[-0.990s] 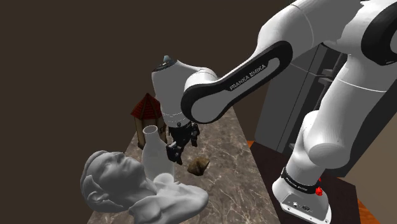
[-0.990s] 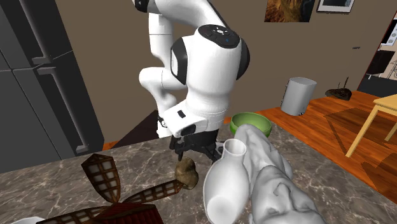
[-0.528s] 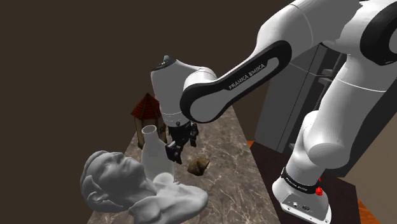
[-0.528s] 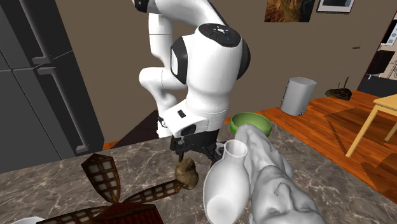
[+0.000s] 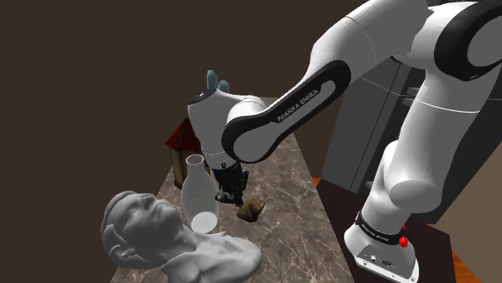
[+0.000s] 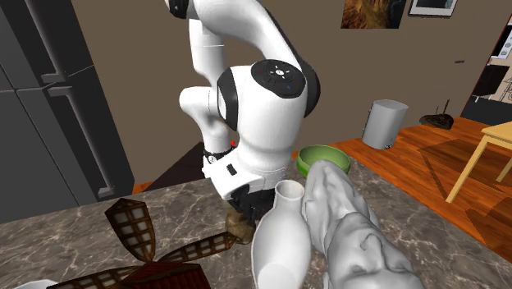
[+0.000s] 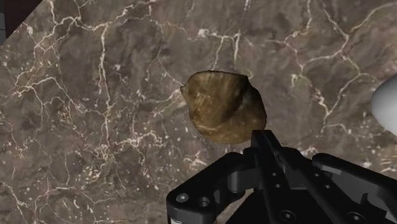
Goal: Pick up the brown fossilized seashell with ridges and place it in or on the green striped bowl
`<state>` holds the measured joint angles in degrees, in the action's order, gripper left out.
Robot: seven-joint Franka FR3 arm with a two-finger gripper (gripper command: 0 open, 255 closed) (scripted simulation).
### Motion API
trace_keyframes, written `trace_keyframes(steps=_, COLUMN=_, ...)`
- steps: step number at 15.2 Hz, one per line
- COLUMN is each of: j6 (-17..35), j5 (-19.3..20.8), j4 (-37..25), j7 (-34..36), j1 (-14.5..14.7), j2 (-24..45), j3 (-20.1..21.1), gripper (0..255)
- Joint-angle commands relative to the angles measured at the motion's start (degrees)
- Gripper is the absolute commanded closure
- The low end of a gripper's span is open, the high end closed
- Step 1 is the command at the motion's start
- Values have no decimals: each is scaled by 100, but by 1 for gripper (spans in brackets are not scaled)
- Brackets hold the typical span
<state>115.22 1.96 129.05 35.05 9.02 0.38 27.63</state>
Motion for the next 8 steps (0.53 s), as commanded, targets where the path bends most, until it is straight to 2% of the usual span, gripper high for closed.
trace_keyframes(steps=1, j6=0, j5=0, j4=0, j7=0, j1=0, j2=0, j3=0, gripper=255)
trace_keyframes(steps=2, j6=0, j5=0, j4=0, j7=0, j1=0, j2=0, j3=0, gripper=0)
trace_keyframes(steps=4, j6=917, j5=-1495, j4=1134, j7=-1894, j1=-235, j2=-943, j3=-367, gripper=0)
trace_keyframes(steps=5, j6=1201, j5=-2269, j4=1592, j7=-2916, j1=-220, j2=-1257, j3=-684, gripper=0)
trace_keyframes(steps=7, j6=1442, j5=-3721, j4=2280, j7=-5019, j1=-65, j2=-1557, j3=-1511, gripper=0)
trace_keyframes(steps=8, j6=1440, j5=-3950, j4=2367, j7=-5386, j1=-35, j2=-1565, j3=-1671, gripper=0)
